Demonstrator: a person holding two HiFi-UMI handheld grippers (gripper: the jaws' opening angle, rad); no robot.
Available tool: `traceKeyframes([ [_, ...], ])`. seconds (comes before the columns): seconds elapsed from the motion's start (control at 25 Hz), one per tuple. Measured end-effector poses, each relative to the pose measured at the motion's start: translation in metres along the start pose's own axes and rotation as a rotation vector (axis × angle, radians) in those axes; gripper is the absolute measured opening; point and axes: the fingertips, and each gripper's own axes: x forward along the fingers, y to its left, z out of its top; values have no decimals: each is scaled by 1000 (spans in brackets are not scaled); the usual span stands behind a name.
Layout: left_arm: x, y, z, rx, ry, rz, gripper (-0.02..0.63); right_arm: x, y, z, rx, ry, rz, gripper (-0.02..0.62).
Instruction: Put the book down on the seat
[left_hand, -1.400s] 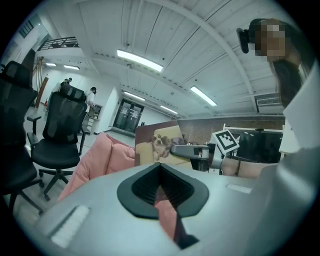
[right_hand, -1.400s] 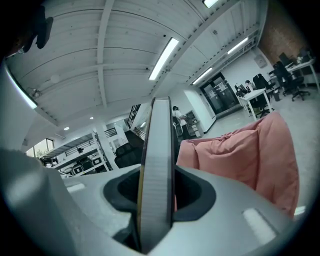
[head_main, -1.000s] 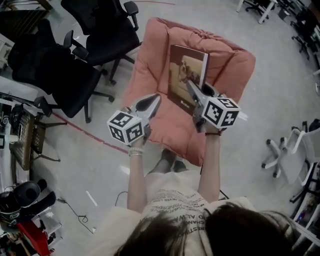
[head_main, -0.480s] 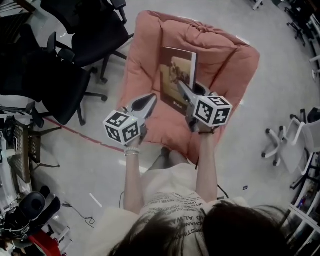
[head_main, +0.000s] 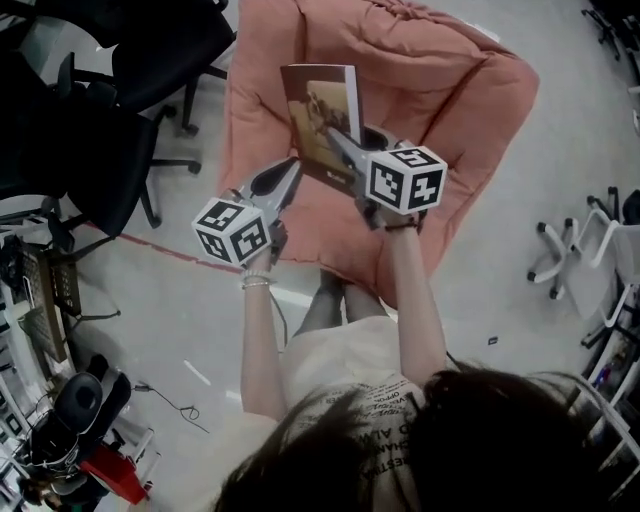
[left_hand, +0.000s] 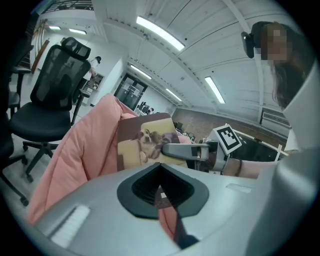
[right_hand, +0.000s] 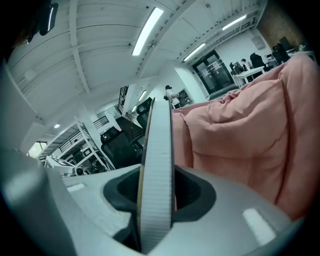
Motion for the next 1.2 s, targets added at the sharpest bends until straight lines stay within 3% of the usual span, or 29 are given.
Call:
traceKeyframes([
  [0.68, 31, 65, -74, -46, 76, 21, -5, 73, -54, -66, -24, 74, 52, 147],
  [1.0, 46, 94, -113, -83, 113, 14, -5, 105, -70, -94, -35, 55, 98, 147],
  [1.2, 52, 93, -132, -82, 135, 3, -5, 104, -77, -108, -53, 64, 99, 147],
])
